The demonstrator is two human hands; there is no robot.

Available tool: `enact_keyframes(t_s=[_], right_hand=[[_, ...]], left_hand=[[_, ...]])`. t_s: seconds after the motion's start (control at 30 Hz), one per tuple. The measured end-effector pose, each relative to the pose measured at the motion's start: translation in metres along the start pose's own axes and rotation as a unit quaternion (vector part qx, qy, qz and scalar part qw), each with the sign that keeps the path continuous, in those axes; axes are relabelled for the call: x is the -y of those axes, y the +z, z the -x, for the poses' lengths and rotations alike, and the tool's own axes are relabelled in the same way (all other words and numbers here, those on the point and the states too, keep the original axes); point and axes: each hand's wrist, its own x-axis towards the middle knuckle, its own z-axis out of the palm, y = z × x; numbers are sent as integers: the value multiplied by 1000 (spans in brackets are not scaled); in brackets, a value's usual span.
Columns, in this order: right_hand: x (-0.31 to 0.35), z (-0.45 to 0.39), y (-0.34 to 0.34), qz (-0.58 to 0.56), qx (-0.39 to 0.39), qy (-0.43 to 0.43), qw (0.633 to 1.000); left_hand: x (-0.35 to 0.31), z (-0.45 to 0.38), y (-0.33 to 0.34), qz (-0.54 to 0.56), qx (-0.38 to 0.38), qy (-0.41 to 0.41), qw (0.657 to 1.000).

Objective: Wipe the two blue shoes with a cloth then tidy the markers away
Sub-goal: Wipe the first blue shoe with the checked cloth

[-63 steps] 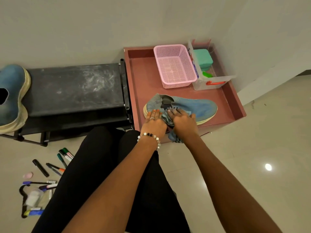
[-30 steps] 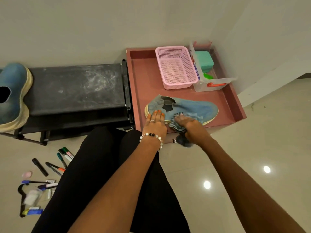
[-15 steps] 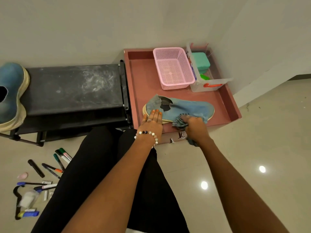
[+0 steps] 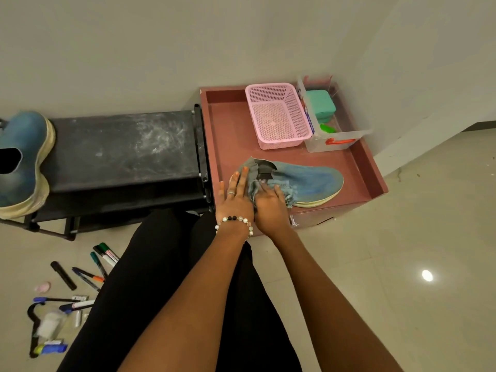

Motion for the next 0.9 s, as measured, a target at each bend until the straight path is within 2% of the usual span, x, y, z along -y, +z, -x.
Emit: enact_keyframes(t_s=[0.07,0.2,0.37,0.47,0.63,0.9], right_hand=[[-7,0,-4,27,23,-2,999],[-10,4,-11,116,42,2,992],[6,-30,-19,147,90,23,985],[6,-24,-31,123,107,12,987],[4,6,-36,106,75,19,991],[9,-16,-42,51,131,21,990]], left_hand=[[-2,0,3,-43,14,-13,999],[-6,-3,6,-53,16,-30,998],[-3,-4,2,-66,59,-24,996],[-3,-3,2,-64,61,-17,996],[-4,-7,8,-42,48,-23,998],[-2,-6,4,-40,67,-13,997]])
